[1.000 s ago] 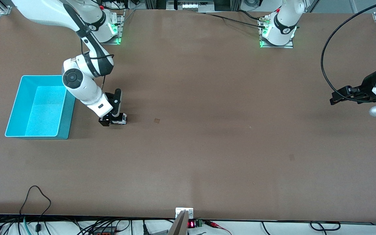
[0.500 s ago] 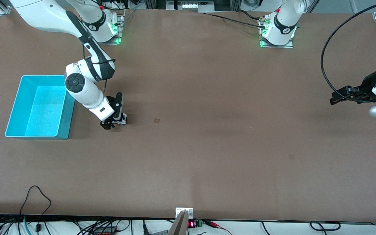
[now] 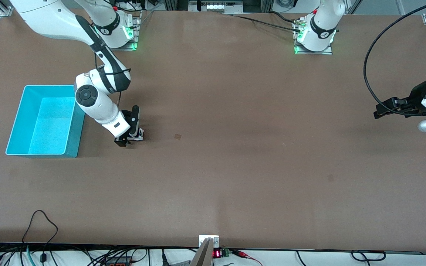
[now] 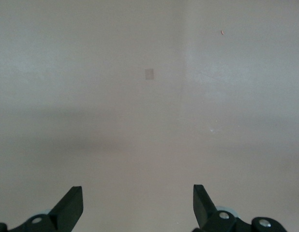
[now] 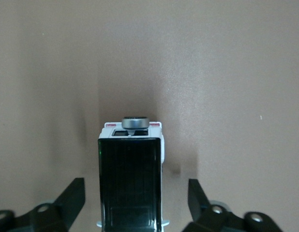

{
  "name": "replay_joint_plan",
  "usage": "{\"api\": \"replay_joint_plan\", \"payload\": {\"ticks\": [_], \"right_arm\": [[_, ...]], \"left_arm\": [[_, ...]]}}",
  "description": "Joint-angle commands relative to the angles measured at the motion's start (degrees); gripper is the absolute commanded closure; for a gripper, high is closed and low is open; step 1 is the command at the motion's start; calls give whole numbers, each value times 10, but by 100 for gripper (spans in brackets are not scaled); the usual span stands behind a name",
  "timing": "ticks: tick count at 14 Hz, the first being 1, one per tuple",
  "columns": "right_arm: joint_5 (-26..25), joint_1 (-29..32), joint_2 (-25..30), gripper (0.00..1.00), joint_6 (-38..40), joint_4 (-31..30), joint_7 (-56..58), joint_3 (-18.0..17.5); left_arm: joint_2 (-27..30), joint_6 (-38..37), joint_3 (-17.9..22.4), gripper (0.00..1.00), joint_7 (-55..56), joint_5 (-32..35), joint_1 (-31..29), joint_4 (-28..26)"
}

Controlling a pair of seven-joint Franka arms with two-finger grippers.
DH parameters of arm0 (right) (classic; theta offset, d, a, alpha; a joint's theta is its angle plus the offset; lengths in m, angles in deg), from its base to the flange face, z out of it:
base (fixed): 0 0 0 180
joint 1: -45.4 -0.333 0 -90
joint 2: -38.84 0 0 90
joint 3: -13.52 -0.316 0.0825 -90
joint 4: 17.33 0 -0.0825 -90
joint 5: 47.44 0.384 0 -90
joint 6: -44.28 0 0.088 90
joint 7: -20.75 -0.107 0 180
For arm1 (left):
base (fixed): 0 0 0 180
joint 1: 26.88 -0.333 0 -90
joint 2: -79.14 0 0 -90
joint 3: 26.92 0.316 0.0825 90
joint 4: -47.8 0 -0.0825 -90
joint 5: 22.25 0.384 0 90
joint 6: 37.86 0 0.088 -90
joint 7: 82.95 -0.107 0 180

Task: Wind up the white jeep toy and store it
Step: 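Lift the jeep with the right gripper and carry it over the bin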

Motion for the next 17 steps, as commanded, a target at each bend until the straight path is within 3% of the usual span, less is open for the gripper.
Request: {"api": "replay_joint_plan", "payload": {"ticks": [1,2,3,5,9,12,17], "right_arm": [[-10,-11,-11,64,-4,15,0,8],[-9,-13,-12,73,-4,15,-1,8],[-9,-13,-12,88,-4,15,-2,8],[-8,-13,-11,100,-4,15,-3,9],[-11,-15,33,100,17,13,-104,11],[-12,-8,107,100,97,13,-195,12],[-11,44,195,100,162,13,-360,13]], "left_arm": [[5,4,1,0,-3,11,0,-5],[5,8,1,0,-3,11,0,-7],[6,8,0,0,-3,11,0,-9],[6,9,0,0,-3,11,0,-10],[6,10,1,0,-3,11,0,-10],[7,16,1,0,-3,11,0,-10],[8,13,-1,0,-3,11,0,-10]]}}
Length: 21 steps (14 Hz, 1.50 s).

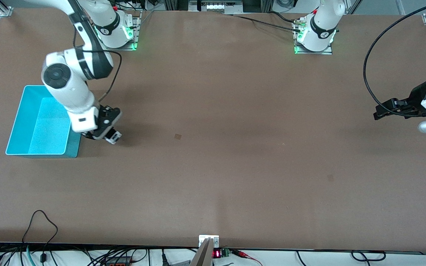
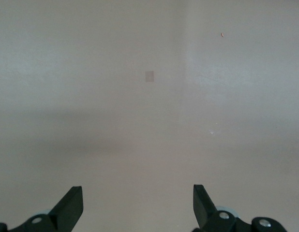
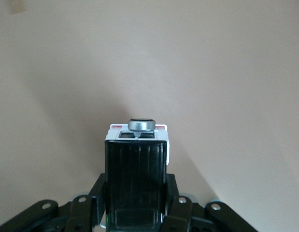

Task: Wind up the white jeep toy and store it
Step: 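Lift the jeep with the right gripper and carry it over the bin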

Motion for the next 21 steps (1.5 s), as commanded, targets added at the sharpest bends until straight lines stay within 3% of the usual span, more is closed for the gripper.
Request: {"api": "replay_joint_plan", "payload": {"ticks": [1,8,16,21], "right_arm": [[-9,40,42,100,21,-13,-77,3],[3,56,58,100,54,-18,-188,125],[3,75,6,100,43,-31,-253,179],[1,88,-26,100,-8,-35,-243,181]], "left_arm": [[8,5,-2,0,-3,11,1,-5],[8,5,-2,0,-3,11,0,-5],[9,2,-3,0,-3,11,1,-6],[9,3,-3,0,-4,11,2,-6]]}}
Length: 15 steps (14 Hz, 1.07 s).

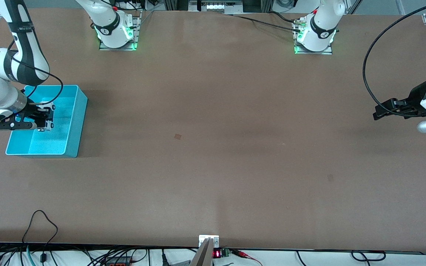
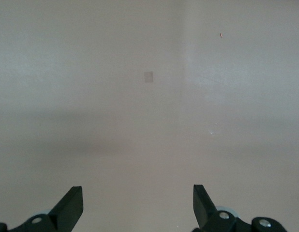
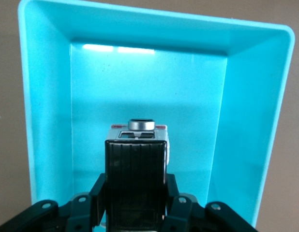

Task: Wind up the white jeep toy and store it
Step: 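Lower the jeep into the cyan bin and open the right gripper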

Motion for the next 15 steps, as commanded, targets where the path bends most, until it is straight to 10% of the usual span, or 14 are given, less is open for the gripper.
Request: {"api": "replay_joint_plan", "payload": {"ticks": [1,15], "right_arm": [[-1,13,-11,100,-32,-6,7,-4],[0,15,-75,91,-106,-19,23,-3]], "left_arm": [[9,2,-1,0,-4,11,1,-6],[9,2,-1,0,-4,12,1,-6]]}}
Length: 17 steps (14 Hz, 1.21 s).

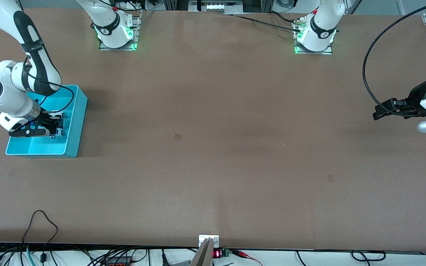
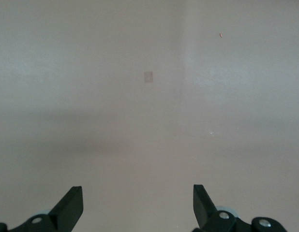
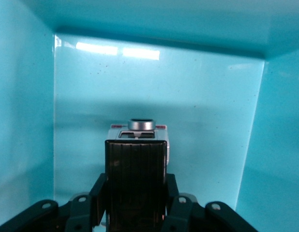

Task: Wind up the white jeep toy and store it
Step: 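Lower the jeep into the cyan bin and open the right gripper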

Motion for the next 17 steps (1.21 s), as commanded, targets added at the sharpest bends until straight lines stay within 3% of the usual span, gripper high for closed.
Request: {"api": "replay_joint_plan", "payload": {"ticks": [1,4,8,9,17], "right_arm": [[0,7,0,78,-8,-6,9,-3],[1,7,-1,35,-7,-6,9,-3],[0,10,2,5,-6,-5,9,-4],[0,10,6,0,-3,-5,9,-3],[3,6,87,0,43,-3,13,-5]], "left_arm": [[9,2,0,0,-4,12,1,-6],[9,2,0,0,-4,12,1,-6],[9,2,-1,0,-4,11,1,-6],[9,2,-1,0,-4,11,1,-6],[9,1,-1,0,-4,11,1,-6]]}}
